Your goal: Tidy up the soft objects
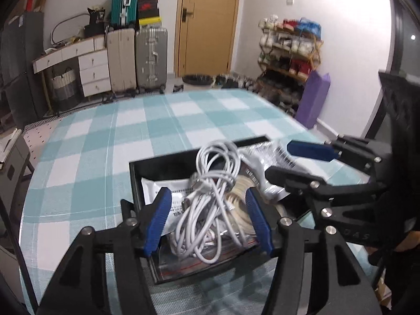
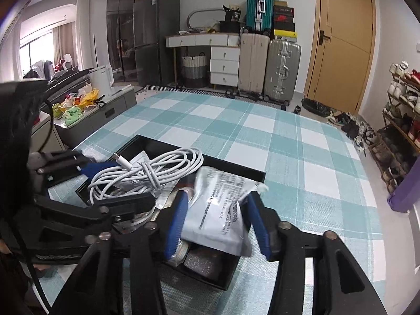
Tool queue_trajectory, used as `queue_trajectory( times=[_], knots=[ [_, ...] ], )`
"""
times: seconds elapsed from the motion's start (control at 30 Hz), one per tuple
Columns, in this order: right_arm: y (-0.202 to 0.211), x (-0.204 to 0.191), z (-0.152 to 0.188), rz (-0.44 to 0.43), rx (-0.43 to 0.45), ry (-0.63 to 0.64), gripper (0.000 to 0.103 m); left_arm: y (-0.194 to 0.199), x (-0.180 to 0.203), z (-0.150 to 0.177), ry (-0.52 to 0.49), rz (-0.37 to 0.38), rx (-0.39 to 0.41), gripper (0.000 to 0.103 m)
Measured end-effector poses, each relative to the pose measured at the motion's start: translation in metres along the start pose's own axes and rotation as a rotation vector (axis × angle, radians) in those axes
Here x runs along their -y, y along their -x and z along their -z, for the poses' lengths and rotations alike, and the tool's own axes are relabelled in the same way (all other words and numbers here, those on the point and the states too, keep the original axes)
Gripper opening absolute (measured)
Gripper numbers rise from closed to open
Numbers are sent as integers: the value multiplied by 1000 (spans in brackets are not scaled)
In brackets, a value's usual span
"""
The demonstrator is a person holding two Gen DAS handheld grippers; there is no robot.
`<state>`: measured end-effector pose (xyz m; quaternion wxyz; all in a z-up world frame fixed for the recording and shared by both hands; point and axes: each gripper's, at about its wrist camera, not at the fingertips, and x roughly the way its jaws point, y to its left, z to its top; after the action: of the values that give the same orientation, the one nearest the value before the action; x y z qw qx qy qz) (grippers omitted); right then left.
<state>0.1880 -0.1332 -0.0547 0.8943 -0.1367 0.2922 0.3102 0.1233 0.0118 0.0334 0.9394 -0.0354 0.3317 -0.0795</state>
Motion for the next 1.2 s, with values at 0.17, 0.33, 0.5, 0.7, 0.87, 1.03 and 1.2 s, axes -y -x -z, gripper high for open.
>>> queue_trajectory(
  times=[0.17,0.33,0.5,0.7,0.87,1.03,1.2],
  knots=[
    [19,2,4,7,50,3,75,18,-5,-1,32,-13,35,89],
    [39,3,11,8,102,-10,97,30,-11,3,77,-51,65,103],
    [54,2,17,-9,152,-27,102,40,-13,12,89,-76,86,103],
    [65,-4,26,-27,183,-26,102,48,-7,22,71,-110,123,103],
    [71,-10,32,-31,205,-8,102,51,-6,27,75,-122,149,103],
    [74,-11,35,-35,227,-8,102,48,-9,31,88,-138,152,103],
    [70,-7,41,-55,229,-26,102,43,-12,38,90,-159,158,103]
  ],
)
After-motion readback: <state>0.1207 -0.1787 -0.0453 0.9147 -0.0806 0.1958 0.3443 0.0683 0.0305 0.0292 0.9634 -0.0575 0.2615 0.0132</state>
